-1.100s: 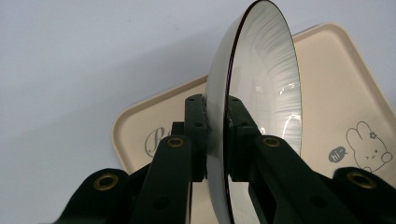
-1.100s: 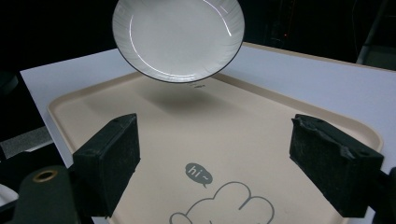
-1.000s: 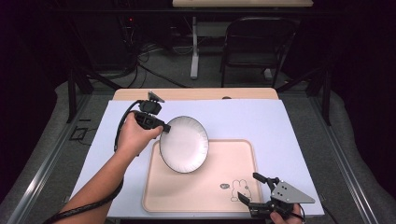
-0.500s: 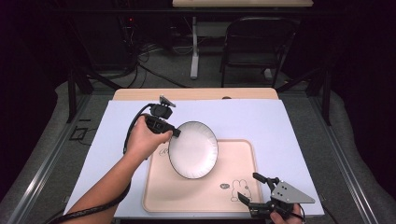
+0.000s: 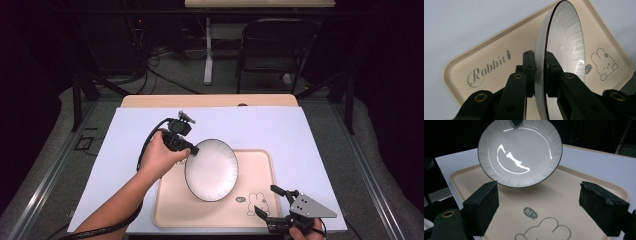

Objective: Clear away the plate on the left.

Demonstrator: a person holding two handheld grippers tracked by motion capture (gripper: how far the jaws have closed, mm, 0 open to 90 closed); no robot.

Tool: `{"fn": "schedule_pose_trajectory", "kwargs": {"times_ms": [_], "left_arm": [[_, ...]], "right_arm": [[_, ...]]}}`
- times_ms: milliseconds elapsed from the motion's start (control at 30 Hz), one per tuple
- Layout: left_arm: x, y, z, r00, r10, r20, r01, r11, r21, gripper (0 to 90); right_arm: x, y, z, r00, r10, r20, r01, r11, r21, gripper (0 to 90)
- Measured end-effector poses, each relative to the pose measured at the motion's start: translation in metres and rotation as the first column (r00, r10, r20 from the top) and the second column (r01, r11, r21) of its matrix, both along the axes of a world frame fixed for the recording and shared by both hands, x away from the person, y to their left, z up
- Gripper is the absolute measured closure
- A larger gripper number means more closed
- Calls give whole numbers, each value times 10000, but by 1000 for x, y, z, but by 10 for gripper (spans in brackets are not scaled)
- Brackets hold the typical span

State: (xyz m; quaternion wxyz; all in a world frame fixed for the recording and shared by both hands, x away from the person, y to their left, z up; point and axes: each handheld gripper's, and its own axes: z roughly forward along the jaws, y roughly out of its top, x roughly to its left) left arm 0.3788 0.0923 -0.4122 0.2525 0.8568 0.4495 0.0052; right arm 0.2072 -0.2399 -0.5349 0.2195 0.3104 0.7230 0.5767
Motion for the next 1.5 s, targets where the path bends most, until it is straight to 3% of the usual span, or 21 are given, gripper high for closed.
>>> {"fn": "schedule_pose_trajectory", "kwargs": {"times_ms": [833, 1500], "left_arm": [[-8, -20, -23, 9979, -453, -458, 440, 9986, -280, 812], [-5, -10, -37, 9968, -128, -792, 108, 9996, -261, 820]], "right_arm": [[0, 0, 0, 10000, 2, 4, -2, 10000, 25, 154], [0, 0, 0, 10000, 1, -1, -1, 10000, 7, 154]]}}
